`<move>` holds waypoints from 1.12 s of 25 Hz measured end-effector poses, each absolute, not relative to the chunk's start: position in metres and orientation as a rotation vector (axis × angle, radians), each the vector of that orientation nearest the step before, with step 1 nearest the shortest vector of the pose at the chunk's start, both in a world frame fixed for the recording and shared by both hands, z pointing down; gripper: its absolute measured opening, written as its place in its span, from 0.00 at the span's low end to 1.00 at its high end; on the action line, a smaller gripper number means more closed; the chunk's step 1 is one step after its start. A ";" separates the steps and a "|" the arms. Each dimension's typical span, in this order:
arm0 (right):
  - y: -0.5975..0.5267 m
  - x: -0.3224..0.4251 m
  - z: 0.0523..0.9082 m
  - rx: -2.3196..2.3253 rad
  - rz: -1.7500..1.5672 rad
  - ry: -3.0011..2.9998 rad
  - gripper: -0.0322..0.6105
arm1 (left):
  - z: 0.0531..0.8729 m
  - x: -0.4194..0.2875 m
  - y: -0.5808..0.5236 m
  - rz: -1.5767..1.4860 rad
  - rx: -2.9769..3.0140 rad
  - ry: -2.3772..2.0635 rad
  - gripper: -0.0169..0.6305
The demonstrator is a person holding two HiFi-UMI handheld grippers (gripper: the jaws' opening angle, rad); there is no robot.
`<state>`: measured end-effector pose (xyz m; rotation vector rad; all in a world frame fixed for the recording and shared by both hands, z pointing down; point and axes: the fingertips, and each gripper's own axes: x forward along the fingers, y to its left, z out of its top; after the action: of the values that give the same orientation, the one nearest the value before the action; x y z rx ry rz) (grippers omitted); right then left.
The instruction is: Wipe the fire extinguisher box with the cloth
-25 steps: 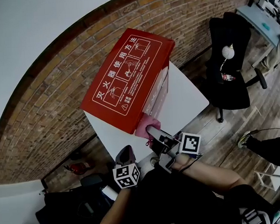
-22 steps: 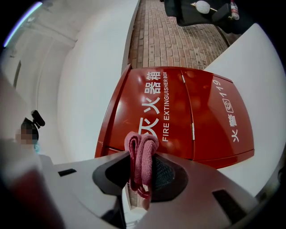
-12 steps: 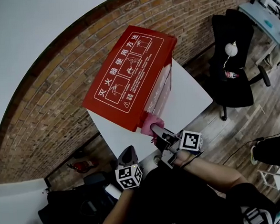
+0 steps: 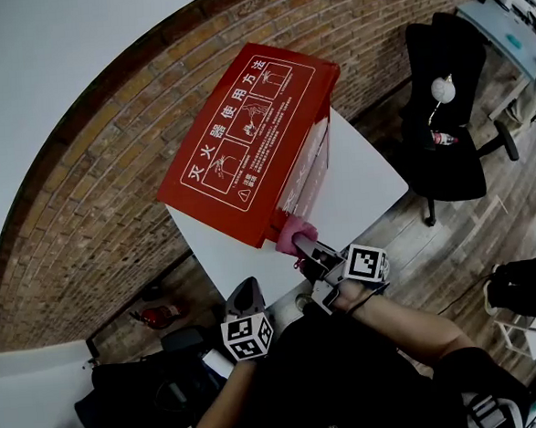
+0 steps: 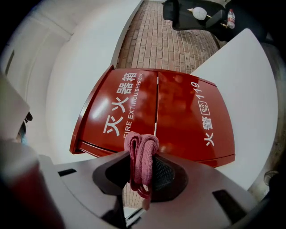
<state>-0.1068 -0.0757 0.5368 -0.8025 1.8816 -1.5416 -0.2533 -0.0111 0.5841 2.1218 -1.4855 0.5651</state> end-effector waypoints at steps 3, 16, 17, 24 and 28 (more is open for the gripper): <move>-0.073 -0.106 0.552 -0.839 -1.601 1.839 0.22 | 0.585 -0.254 -0.011 0.567 2.121 -1.484 0.07; -0.073 -0.106 0.574 -0.899 -1.614 1.865 0.22 | 0.588 -0.258 -0.010 0.562 2.110 -1.489 0.07; -0.073 -0.106 0.575 -0.905 -1.614 1.867 0.22 | 0.589 -0.258 -0.010 0.562 2.108 -1.490 0.07; -0.071 -0.105 0.584 -0.949 -1.628 1.861 0.22 | 0.591 -0.258 -0.008 0.562 2.104 -1.485 0.07; -0.070 -0.105 0.593 -0.963 -1.649 1.844 0.22 | 0.592 -0.258 -0.009 0.564 2.105 -1.481 0.07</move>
<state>-0.1054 -0.0702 0.5933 -0.9633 1.8441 -1.6491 -0.2577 -0.0086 0.5917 2.1055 -1.4814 0.5639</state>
